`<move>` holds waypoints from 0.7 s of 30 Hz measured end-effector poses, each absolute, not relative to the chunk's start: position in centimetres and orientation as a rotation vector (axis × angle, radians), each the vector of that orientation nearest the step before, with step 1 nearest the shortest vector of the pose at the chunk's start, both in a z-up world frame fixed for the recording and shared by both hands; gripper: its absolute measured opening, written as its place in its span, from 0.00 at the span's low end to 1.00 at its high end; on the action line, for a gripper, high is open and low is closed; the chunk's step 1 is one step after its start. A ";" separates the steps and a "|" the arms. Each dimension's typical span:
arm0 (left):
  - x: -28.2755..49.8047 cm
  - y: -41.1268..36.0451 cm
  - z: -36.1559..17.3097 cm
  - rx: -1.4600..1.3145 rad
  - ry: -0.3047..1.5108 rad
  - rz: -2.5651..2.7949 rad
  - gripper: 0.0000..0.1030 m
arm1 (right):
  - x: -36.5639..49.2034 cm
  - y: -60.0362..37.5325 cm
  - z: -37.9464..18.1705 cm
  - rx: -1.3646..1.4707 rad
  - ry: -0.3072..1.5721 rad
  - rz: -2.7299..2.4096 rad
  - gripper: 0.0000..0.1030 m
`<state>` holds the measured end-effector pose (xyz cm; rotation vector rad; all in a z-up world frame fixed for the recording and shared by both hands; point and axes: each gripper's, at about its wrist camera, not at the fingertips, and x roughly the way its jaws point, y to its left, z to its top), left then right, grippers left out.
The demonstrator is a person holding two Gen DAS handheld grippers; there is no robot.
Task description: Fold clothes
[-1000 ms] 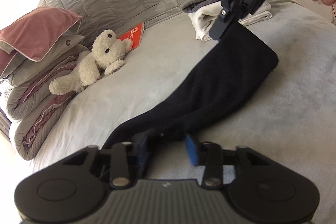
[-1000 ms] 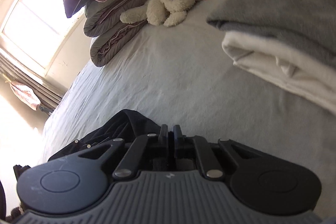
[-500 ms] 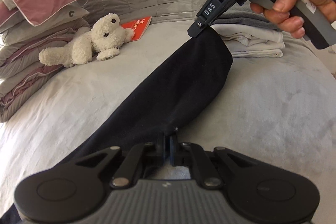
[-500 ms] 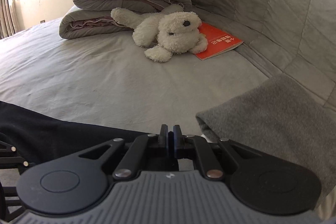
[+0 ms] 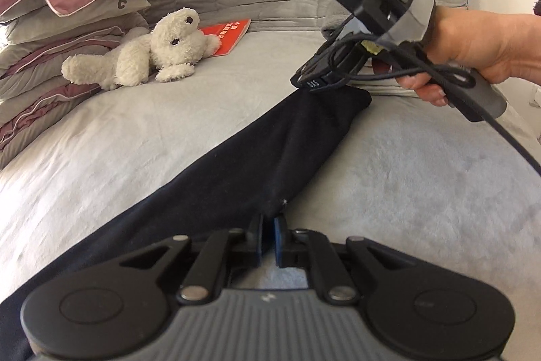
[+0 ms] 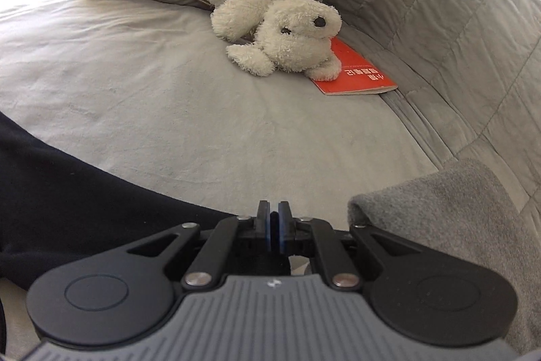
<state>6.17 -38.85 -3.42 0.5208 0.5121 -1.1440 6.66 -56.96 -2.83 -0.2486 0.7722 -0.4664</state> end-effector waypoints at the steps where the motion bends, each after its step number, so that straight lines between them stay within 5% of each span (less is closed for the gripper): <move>1: 6.3 -38.7 -3.3 0.509 0.519 -1.145 0.12 | 6.8 -56.8 -3.2 -0.262 0.776 -0.466 0.06; 2: 6.3 -38.5 -3.2 0.497 0.526 -1.145 0.14 | 6.9 -56.7 -3.5 -0.271 0.779 -0.463 0.06; 6: 6.2 -37.0 -2.6 0.470 0.529 -1.138 0.50 | 6.8 -56.6 -3.4 -0.254 0.767 -0.445 0.14; 10: 5.9 -34.4 -1.9 0.469 0.514 -1.077 0.52 | 5.5 -56.5 -1.3 -0.112 0.710 -0.415 0.34; 21: 6.1 -28.7 -2.4 0.477 0.510 -0.812 0.51 | -1.2 -56.4 -0.4 0.418 0.692 -0.334 0.35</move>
